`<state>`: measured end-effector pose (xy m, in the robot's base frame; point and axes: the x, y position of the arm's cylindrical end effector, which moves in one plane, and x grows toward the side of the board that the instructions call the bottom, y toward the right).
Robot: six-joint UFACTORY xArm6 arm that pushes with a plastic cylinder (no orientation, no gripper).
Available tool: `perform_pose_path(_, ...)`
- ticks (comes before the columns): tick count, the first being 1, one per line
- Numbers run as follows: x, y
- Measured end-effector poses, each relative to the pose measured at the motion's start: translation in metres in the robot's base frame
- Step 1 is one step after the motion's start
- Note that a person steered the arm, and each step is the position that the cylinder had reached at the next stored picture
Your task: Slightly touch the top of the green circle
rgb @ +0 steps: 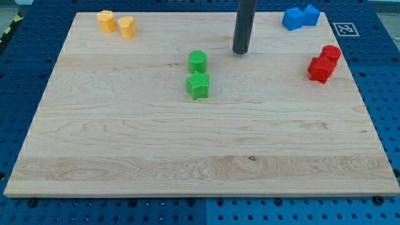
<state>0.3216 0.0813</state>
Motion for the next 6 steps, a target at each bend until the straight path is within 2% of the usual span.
perform_pose_path(2, 0.0, -0.015)
perform_pose_path(4, 0.032, -0.16)
perform_pose_path(6, 0.06, -0.145)
